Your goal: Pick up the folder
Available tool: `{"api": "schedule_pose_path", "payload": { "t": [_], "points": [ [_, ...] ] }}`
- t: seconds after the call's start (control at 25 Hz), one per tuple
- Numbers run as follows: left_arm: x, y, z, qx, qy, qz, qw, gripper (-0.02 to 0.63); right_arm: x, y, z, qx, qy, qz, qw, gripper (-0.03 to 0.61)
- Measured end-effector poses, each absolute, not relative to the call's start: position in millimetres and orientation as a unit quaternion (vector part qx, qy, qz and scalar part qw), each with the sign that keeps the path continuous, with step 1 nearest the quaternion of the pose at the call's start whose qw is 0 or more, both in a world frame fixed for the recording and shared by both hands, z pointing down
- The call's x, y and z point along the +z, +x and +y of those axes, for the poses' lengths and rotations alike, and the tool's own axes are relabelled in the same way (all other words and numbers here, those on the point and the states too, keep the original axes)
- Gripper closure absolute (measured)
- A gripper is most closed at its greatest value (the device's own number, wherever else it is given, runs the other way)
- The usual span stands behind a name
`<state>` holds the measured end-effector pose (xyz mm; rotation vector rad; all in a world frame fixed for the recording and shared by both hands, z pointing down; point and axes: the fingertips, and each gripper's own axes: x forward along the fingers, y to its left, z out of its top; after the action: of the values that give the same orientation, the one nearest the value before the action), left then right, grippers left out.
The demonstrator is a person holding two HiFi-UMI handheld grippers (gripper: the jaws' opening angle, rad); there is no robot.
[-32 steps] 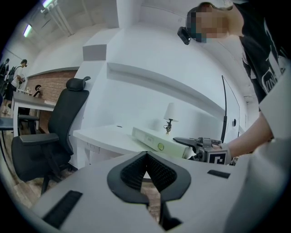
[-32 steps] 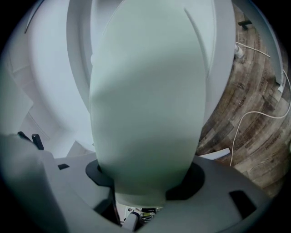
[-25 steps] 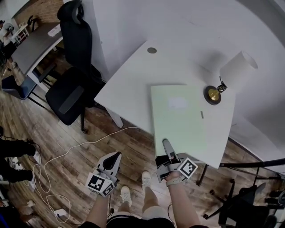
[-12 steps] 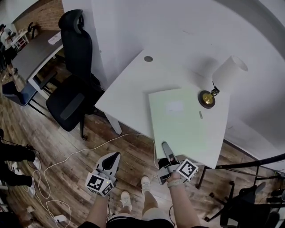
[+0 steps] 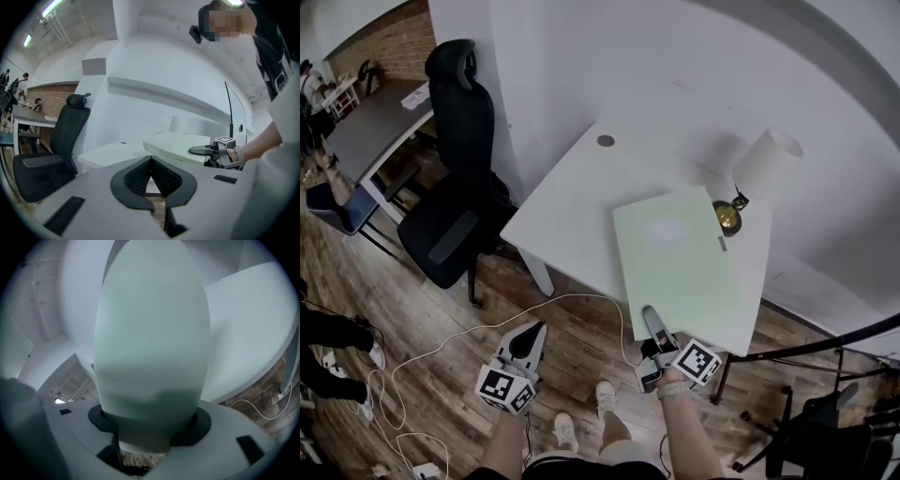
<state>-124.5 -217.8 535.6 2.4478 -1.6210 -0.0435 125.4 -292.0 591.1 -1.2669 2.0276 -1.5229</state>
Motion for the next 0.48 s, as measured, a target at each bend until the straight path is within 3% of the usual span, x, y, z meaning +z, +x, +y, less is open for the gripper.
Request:
{"api": "schedule_pose_path", "payload": {
  "t": [0.12, 0.36, 0.48],
  "points": [
    [530.0, -127.6, -216.5, -0.015, 0.828, -0.551, 0.099, 0.600, 551.7, 107.1, -301.4, -0.461, -0.370, 0.783, 0.193, 0.285],
    [522.4, -130.9, -211.8, -0.018, 0.827, -0.555, 0.091, 0.600, 541.7, 105.4, -294.4, -0.439, -0.367, 0.799, 0.184, 0.285],
    [518.5, -135.7, -210.0, -0.018, 0.825, -0.557, 0.090, 0.600, 545.1, 115.5, -291.4, -0.421, -0.407, 0.797, 0.144, 0.285]
  ]
}}
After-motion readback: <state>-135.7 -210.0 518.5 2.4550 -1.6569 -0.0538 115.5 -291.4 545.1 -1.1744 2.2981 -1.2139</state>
